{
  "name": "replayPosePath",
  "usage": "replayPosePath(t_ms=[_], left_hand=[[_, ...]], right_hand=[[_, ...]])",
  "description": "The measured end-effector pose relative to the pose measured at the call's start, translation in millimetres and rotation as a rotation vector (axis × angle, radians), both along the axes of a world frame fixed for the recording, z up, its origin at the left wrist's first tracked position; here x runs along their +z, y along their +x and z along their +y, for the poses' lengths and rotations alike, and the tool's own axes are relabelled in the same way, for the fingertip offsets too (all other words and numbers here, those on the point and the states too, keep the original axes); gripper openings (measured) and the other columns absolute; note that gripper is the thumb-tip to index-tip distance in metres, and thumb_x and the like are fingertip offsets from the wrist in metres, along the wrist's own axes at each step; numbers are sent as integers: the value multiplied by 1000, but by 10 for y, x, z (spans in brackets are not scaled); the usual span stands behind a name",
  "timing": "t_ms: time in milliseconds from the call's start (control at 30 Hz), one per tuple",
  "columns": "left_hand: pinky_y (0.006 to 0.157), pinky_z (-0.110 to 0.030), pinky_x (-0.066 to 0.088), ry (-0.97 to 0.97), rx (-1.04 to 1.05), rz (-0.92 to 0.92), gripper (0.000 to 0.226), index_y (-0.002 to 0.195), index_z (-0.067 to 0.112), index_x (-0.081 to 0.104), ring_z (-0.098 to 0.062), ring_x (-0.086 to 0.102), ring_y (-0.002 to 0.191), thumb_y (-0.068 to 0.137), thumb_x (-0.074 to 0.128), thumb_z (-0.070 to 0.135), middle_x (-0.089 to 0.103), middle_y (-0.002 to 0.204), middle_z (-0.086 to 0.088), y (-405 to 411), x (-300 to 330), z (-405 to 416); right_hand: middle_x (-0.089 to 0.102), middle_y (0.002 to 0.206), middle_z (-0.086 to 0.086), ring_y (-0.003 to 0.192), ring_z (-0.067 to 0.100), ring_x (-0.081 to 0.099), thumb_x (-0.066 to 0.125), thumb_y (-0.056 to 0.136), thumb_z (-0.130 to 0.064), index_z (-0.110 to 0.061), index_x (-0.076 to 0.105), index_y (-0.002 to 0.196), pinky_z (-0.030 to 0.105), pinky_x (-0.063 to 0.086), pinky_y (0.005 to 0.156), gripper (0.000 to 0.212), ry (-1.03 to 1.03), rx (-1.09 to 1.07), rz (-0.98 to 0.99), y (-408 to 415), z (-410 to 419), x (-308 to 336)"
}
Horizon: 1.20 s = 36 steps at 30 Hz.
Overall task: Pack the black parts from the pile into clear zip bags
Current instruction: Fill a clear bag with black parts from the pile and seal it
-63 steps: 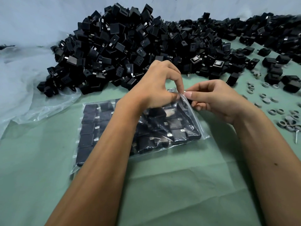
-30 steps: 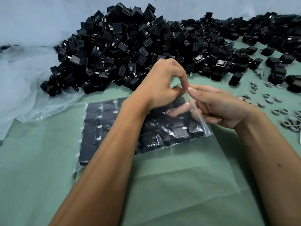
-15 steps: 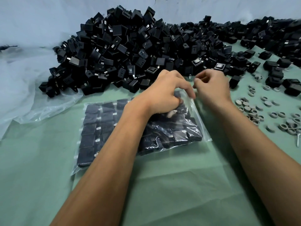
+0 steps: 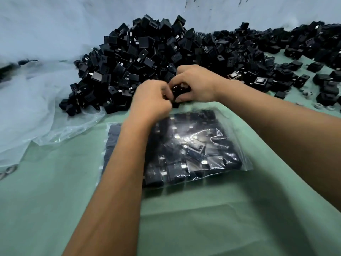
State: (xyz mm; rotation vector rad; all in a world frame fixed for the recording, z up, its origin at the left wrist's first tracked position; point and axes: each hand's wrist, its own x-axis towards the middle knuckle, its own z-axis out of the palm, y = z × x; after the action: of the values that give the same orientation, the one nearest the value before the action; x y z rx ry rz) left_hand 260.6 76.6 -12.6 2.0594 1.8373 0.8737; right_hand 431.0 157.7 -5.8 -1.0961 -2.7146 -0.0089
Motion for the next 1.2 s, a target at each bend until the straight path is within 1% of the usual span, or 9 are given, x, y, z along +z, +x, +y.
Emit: replayPosePath(t_ms=[200, 333, 433, 500, 633, 733, 900, 1000, 1200], left_hand=[[90, -37, 49, -164, 238, -89, 29, 99, 17, 65, -26, 59, 107, 82, 50, -2, 65, 108, -6, -208, -46, 38], [85, -40, 52, -119, 244, -127, 31, 105, 14, 61, -27, 59, 100, 79, 48, 1, 64, 106, -5, -113, -16, 4], [87, -40, 55, -87, 208, -196, 33, 103, 18, 60, -23, 62, 98, 76, 50, 2, 67, 104, -2, -34, -9, -16], [86, -37, 56, -68, 182, -196, 30, 98, 23, 62, -21, 63, 97, 77, 52, 4, 67, 103, 1, 15, -23, -12], [86, -34, 53, 20, 46, -117, 25, 96, 23, 68, -20, 64, 96, 81, 59, 6, 67, 101, 3, 170, -40, -5], [98, -35, 49, 24, -242, -44, 28, 101, 25, 73, -18, 59, 108, 89, 62, 2, 64, 111, 2, 351, -39, -41], [109, -30, 28, -34, -564, 47, 42, 111, 38, 75, -18, 37, 126, 100, 55, 2, 55, 124, 3, 610, -47, -186], [111, -28, 24, -56, -605, 92, 42, 113, 39, 76, -16, 33, 127, 102, 55, 4, 52, 125, 5, 651, -73, -193], [111, -30, 28, 40, -606, 169, 20, 98, 33, 79, -19, 34, 125, 94, 72, 15, 54, 122, 6, 625, -34, -172]], right_hand=[[55, 101, -2, 96, 23, 56, 79, 77, -65, -23, 62, 123, 39, 50, 82, 65, -56, -149, -120, -519, -174, -86], [61, 122, 9, 111, 35, 62, 74, 88, -33, -25, 59, 128, 39, 42, 74, 43, 23, -269, -143, -606, -214, -131], [64, 107, 3, 103, 32, 63, 71, 86, -31, -25, 62, 103, 37, 44, 72, 20, 34, -295, -154, -424, -272, -29], [61, 90, 0, 89, 30, 60, 74, 80, -31, -22, 56, 87, 37, 46, 69, 22, 6, -308, -26, -198, -318, 36], [48, 63, 0, 59, 18, 44, 74, 69, -21, -10, 49, 74, 33, 42, 58, 27, -110, -364, 647, 326, -543, -19], [50, 64, 5, 54, 25, 59, 77, 68, -14, -19, 41, 68, 31, 43, 46, 36, -238, -512, 977, 624, -800, -227], [72, 88, 1, 68, 20, 70, 93, 73, -37, -21, 57, 97, 33, 52, 56, 46, -313, -680, 1010, 959, -1120, -567], [72, 99, 2, 70, 17, 65, 89, 79, -17, -36, 68, 108, 37, 58, 69, 41, -349, -640, 906, 1006, -1189, -620], [73, 80, -6, 59, 12, 63, 80, 86, 0, -15, 76, 100, 24, 57, 60, 21, -528, -433, 933, 1081, -1230, -535]])
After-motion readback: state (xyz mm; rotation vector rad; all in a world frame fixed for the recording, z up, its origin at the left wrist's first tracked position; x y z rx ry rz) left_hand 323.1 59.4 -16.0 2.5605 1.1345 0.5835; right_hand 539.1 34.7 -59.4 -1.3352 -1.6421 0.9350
